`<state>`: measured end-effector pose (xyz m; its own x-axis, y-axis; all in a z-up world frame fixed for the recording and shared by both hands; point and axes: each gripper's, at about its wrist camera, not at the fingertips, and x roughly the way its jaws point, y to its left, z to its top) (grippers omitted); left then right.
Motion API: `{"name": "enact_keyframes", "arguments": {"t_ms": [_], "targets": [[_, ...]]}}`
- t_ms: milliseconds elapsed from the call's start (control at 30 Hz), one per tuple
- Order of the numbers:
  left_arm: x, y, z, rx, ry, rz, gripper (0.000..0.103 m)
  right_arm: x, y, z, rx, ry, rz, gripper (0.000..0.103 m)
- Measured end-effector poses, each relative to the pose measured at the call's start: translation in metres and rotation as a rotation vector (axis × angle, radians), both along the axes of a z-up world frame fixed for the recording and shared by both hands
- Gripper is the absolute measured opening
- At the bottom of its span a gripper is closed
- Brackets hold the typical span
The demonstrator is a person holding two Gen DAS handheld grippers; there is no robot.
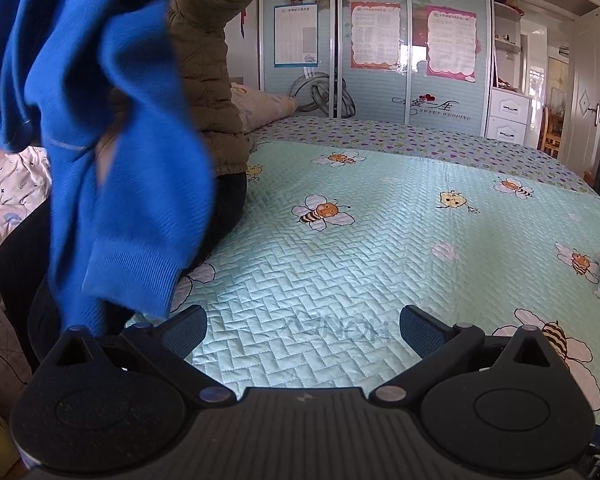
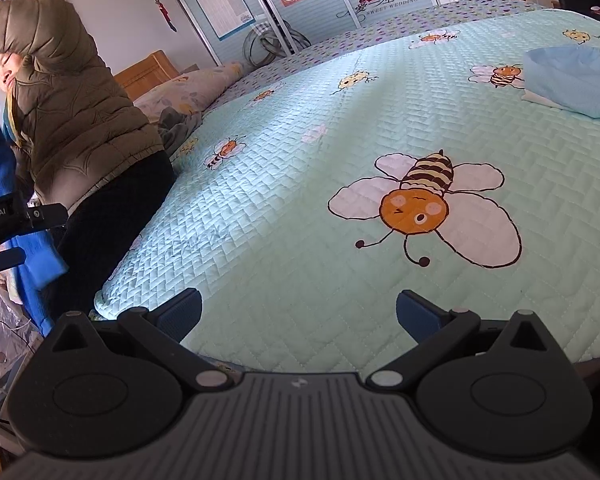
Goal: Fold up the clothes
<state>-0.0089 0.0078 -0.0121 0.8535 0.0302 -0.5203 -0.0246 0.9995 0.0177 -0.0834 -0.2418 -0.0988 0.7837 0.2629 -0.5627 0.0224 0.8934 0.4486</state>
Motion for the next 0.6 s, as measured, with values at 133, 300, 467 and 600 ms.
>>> {"name": "enact_keyframes", "arguments": {"t_ms": [133, 300, 467, 600], "targets": [[-0.0009, -0.0006, -0.0021, 0.000, 0.007, -0.003, 0.102, 0.0004, -0.0006, -0.0003, 0.000, 0.002, 0.000, 0.103], [-0.0024, -0.0024, -0.0020, -0.001, 0.012, -0.010, 0.102, 0.0005, -0.0006, -0.0001, 0.000, 0.003, 0.000, 0.103], [0.0003, -0.0035, -0.0013, -0.004, 0.017, -0.015, 0.102, -0.0003, -0.0003, -0.0004, -0.001, 0.003, 0.000, 0.103], [0.0032, -0.0030, 0.0008, -0.004, 0.024, -0.023, 0.102, -0.0003, -0.0009, -0.0008, -0.001, 0.004, -0.001, 0.103]]}}
